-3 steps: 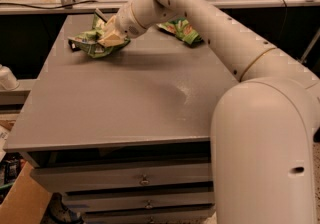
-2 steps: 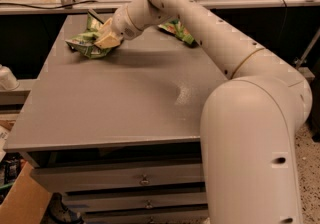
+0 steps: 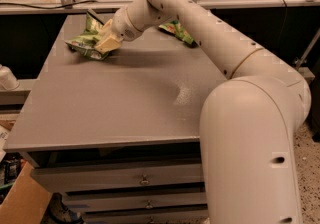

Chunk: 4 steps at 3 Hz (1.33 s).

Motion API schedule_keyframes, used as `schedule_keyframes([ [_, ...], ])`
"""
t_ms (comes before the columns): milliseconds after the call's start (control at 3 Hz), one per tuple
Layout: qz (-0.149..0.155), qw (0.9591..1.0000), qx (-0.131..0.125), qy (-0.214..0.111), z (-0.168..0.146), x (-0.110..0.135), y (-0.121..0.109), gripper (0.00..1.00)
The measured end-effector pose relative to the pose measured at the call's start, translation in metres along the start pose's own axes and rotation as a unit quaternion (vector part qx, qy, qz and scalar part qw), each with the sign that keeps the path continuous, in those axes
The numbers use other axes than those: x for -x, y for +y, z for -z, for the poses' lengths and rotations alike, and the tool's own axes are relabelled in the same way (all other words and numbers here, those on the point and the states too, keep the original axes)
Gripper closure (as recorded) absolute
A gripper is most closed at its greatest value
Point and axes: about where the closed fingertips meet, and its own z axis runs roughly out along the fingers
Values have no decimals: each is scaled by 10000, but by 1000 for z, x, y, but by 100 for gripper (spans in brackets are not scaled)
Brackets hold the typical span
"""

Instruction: Move green jalapeno chip bag near rxbar chocolate

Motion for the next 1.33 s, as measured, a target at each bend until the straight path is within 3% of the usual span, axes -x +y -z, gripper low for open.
schedule_keyframes([
  [333,99,9999,-9,-64,-2,7,-3,13],
  [667,144,9998,-22,-128,-2,14,-3,0],
  [1333,105,9989,-349,-290,41,27,1,0],
])
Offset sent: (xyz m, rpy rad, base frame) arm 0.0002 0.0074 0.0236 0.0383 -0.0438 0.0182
